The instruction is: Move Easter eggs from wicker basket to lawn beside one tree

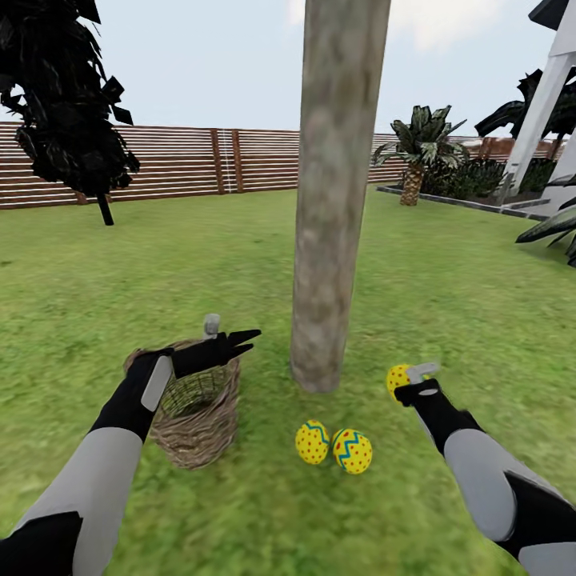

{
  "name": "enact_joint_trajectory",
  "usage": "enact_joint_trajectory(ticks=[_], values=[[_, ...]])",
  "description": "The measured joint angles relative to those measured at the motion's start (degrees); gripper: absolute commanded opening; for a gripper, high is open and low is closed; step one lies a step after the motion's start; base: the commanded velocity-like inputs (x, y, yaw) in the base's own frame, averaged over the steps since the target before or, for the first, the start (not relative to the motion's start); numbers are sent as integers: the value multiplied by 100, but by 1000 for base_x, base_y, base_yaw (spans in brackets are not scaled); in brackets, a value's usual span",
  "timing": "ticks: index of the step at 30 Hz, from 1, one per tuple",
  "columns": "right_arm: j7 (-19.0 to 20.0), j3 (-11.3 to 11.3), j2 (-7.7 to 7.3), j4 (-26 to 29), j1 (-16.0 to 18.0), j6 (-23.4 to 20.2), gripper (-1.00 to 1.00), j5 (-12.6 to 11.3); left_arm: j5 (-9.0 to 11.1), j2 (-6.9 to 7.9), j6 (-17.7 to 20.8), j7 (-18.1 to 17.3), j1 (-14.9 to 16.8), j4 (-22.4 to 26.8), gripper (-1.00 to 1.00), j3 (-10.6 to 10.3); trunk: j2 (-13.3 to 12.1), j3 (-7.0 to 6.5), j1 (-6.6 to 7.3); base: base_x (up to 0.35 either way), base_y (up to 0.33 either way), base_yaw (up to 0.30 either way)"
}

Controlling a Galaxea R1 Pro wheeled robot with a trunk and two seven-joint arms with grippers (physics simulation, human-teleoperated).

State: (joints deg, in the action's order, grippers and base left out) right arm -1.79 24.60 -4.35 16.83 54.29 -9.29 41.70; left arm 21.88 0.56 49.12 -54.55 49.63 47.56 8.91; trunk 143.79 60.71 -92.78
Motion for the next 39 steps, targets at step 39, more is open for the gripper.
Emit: enact_joint_trajectory(ticks=[39], values=[[-770, -29, -4, -1184, -321, 1502, -100, -114, 26, -241, 6, 1, -115, 8, 100, -11, 35, 576, -68, 1, -1, 0]])
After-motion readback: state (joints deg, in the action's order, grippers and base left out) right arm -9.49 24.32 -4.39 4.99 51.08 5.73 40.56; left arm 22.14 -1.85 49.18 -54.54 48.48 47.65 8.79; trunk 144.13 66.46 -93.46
